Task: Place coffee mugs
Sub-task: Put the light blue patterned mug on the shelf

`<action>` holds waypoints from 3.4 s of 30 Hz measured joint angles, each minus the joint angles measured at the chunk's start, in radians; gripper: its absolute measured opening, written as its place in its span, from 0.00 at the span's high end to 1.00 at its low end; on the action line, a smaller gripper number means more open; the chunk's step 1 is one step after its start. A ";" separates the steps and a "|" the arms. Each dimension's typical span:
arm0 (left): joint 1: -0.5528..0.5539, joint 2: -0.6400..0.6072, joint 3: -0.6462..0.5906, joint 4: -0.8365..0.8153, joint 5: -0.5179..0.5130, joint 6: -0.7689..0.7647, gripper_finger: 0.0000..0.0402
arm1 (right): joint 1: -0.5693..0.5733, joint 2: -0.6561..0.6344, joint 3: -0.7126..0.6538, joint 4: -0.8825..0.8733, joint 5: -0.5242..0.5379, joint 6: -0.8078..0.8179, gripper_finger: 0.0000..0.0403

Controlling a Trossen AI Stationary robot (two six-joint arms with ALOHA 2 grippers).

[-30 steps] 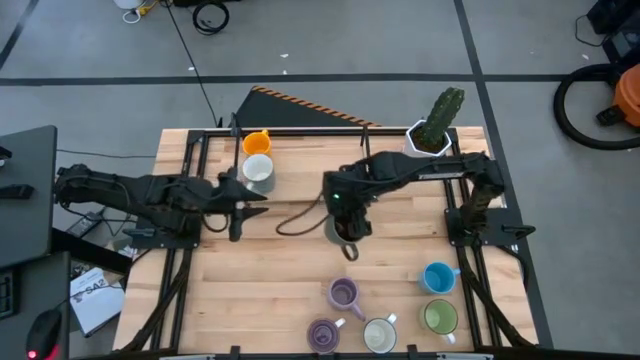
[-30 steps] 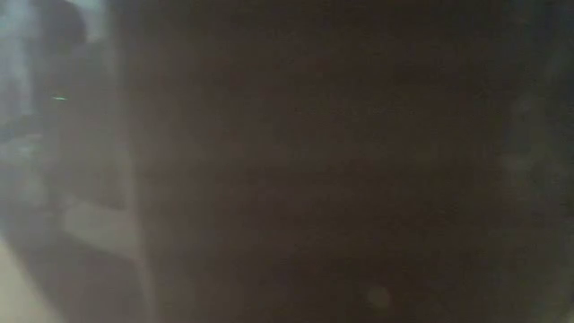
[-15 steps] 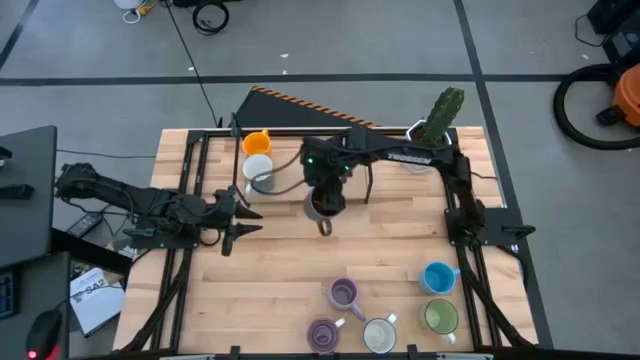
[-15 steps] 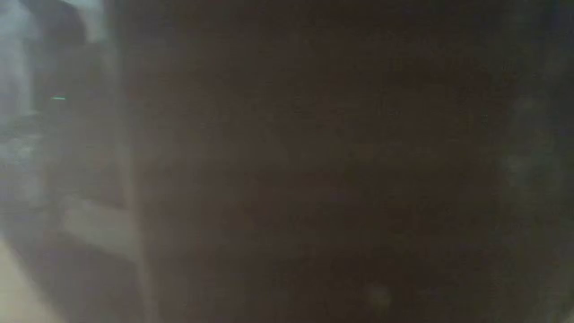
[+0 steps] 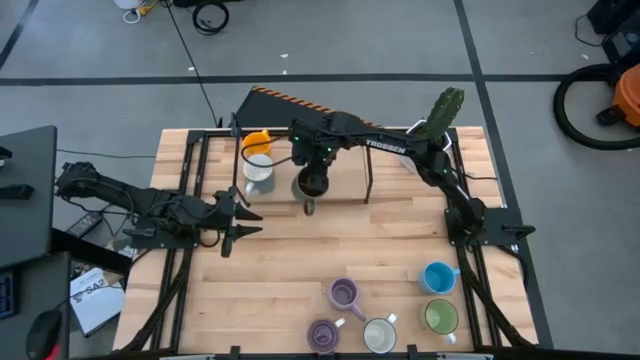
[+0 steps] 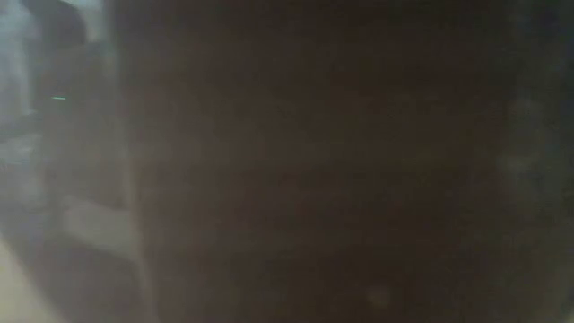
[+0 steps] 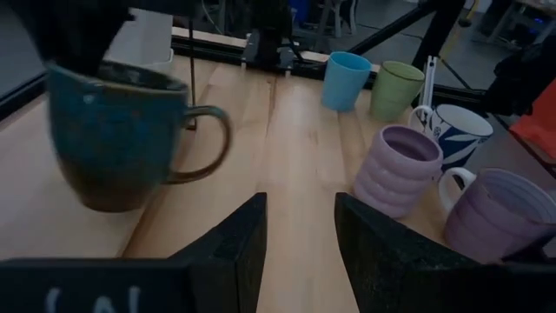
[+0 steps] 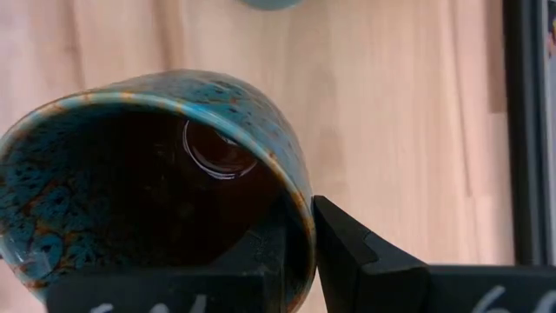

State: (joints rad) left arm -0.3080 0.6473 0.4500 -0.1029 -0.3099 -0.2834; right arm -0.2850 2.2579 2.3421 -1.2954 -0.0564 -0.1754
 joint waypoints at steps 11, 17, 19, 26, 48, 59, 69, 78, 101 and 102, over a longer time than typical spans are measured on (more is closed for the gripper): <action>0.000 0.000 0.000 -0.001 0.000 -0.020 0.65 | -0.038 0.000 -0.001 0.057 -0.024 -0.030 0.89; 0.000 0.000 0.000 -0.001 0.000 -0.021 0.65 | -0.039 0.000 -0.001 0.058 -0.019 -0.031 0.89; 0.000 0.000 0.000 -0.001 0.000 -0.021 0.65 | -0.040 -0.001 -0.008 0.057 -0.019 -0.034 0.89; 0.000 0.000 0.000 -0.001 0.000 -0.021 0.65 | -0.044 -0.001 -0.028 0.066 0.002 -0.033 0.89; 0.003 0.000 0.000 -0.002 -0.010 -0.027 0.65 | -0.066 -0.010 -0.027 -0.054 0.049 -0.060 0.89; 0.003 0.000 0.000 0.066 -0.116 0.035 0.65 | -0.081 -0.005 -0.027 -0.055 0.070 -0.063 0.85; 0.003 0.000 0.000 0.157 -0.166 0.119 0.65 | -0.092 -0.005 -0.025 -0.022 0.056 -0.064 0.71; 0.003 0.000 0.000 0.187 -0.168 0.135 0.65 | -0.116 -0.004 -0.025 0.001 0.022 -0.045 0.74; 0.166 0.240 0.181 -0.129 -0.092 -0.103 0.65 | -0.034 -0.164 0.012 -0.046 0.016 -0.072 0.73; 0.165 0.253 0.189 -0.144 -0.092 -0.107 0.65 | -0.021 -0.177 0.012 -0.058 0.022 -0.072 0.74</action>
State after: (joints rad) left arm -0.1433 0.9007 0.6390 -0.2466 -0.4023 -0.3905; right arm -0.3064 2.0810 2.3543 -1.3534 -0.0341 -0.2470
